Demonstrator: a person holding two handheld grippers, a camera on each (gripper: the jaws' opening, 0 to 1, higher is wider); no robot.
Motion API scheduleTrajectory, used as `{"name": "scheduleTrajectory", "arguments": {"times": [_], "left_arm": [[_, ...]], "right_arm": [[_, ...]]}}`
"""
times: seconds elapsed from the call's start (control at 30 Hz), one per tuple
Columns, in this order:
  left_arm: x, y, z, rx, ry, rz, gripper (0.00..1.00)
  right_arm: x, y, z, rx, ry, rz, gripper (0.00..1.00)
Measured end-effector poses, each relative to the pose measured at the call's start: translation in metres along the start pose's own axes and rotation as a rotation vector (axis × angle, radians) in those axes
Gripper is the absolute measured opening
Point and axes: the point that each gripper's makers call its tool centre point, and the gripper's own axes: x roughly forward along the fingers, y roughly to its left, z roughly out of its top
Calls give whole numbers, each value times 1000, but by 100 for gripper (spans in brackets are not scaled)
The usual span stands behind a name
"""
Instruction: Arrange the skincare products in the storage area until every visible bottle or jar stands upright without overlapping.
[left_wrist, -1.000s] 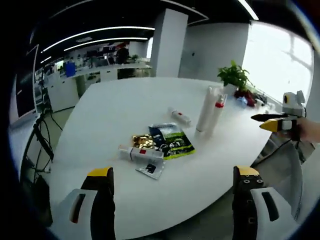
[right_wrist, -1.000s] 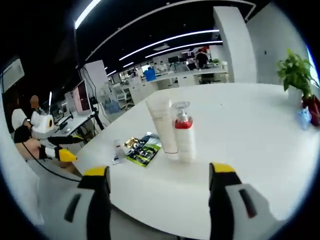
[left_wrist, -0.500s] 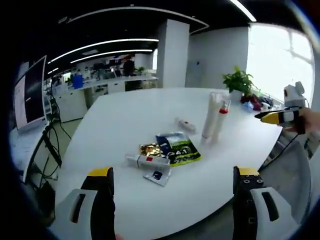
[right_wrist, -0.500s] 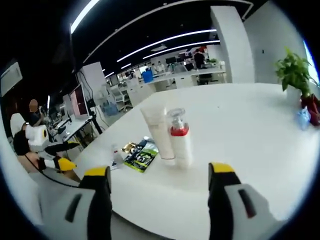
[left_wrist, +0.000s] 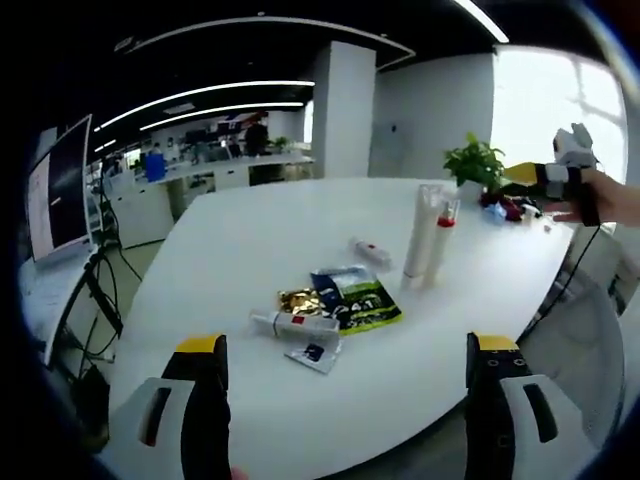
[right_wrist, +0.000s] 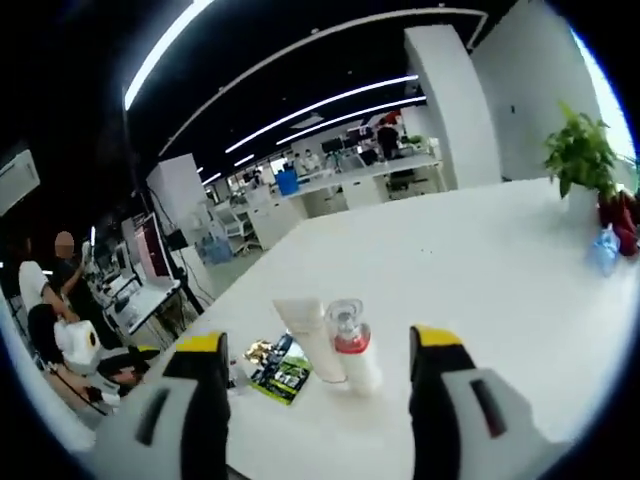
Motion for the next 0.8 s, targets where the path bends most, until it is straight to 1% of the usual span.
{"name": "scheduleTrajectory", "arguments": {"times": [0.1, 0.13, 0.17, 0.3, 0.33, 0.37, 0.43, 0.53, 0.6, 0.67, 0.8], "left_arm": [[0, -3, -1, 6, 5, -14, 95], [1, -4, -1, 13, 5, -14, 95], [1, -4, -1, 20, 4, -14, 95], [1, -4, 0, 19, 4, -14, 95], [1, -2, -1, 14, 4, -12, 95], [1, -2, 0, 9, 3, -10, 95], [1, 0, 0, 0, 2, -5, 95], [0, 1, -1, -5, 4, 3, 95], [0, 2, -2, -9, 7, 5, 95], [0, 3, -2, -13, 6, 7, 95], [0, 4, -2, -15, 5, 12, 95]], "right_arm": [[1, -2, 25, -3, -41, -5, 73], [1, -2, 30, -9, -48, -7, 73], [3, -3, 40, -24, -62, -8, 73], [18, -8, 66, -65, -64, -12, 73], [19, -8, 69, -71, -67, -13, 74], [25, -9, 76, -81, -78, -16, 74], [31, -7, 84, -98, -84, -10, 74], [46, 0, 99, -165, -89, 12, 74], [53, 5, 105, -180, -96, 27, 74], [63, 11, 114, -207, -100, 42, 73], [78, 11, 128, -248, -100, 51, 68]]}}
